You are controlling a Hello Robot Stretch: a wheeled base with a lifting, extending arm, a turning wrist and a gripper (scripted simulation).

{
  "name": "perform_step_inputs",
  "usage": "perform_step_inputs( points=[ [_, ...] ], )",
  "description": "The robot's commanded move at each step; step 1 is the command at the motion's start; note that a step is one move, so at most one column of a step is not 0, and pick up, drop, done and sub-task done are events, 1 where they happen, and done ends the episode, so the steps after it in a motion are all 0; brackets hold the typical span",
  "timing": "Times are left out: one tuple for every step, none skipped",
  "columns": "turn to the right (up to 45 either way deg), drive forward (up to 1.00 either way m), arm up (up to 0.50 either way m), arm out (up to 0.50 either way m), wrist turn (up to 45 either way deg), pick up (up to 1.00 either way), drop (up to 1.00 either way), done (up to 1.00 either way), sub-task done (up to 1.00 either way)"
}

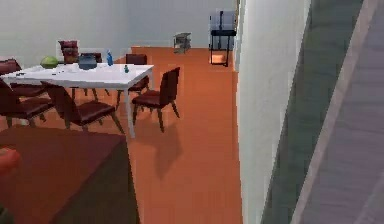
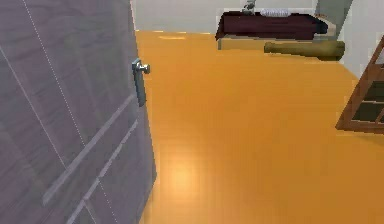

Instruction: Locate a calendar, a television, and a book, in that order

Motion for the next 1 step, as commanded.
perform_step_inputs(
  points=[
    [0.0,0.25,0.00,0.00,0.0,0.00,0.00,0.00,0.00]
  ],
)
